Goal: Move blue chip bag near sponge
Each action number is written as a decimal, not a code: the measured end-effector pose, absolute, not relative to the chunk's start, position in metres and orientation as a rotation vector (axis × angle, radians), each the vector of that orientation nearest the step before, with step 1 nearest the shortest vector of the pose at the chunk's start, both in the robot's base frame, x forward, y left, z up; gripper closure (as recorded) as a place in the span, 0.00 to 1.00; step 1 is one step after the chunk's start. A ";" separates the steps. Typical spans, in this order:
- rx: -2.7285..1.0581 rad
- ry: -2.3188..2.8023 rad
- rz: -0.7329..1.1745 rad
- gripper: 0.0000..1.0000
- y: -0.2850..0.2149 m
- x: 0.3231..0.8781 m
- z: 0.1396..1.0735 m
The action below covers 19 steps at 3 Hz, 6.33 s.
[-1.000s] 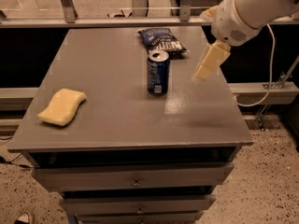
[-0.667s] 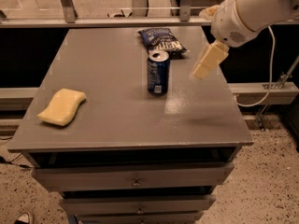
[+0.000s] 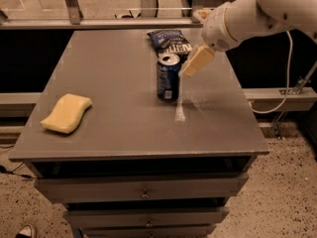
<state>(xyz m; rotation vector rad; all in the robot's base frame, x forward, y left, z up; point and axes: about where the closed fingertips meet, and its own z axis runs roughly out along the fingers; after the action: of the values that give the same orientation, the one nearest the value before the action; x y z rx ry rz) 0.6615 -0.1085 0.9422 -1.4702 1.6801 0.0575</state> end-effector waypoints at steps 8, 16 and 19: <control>-1.109 1.805 0.249 0.18 -0.087 0.809 0.859; -1.659 1.187 0.261 1.00 0.067 0.706 0.998; -2.010 1.019 0.215 0.86 0.118 0.633 0.956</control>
Offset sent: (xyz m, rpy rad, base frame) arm 0.0946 0.0216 -0.0503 0.0238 -0.0908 0.0492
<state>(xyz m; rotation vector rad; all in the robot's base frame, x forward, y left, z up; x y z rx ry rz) 0.6329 0.1184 0.9558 -2.0102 1.0189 0.2154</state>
